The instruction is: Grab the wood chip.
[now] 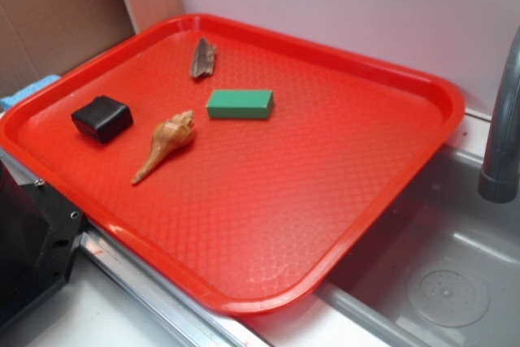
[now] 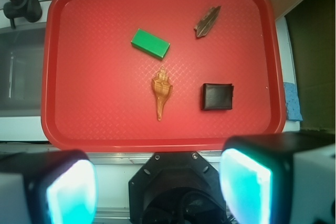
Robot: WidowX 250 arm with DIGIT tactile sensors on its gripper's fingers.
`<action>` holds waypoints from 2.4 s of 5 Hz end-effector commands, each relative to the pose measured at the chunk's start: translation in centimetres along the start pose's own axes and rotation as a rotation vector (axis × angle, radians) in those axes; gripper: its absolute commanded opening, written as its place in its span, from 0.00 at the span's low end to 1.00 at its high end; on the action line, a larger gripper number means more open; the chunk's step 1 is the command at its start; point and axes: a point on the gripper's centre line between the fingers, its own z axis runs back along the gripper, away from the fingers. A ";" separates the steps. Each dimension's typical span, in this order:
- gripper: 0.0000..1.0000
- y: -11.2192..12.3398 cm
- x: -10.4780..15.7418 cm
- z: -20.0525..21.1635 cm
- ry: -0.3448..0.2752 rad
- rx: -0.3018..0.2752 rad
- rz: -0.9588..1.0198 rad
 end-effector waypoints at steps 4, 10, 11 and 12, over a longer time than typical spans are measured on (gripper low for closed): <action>1.00 4.8 6.3 -4.9 -0.125 0.090 0.491; 1.00 11.9 16.1 -18.9 -0.278 0.174 0.794; 1.00 12.3 16.9 -20.7 -0.259 0.187 0.799; 1.00 12.3 17.4 -22.1 -0.255 0.195 0.801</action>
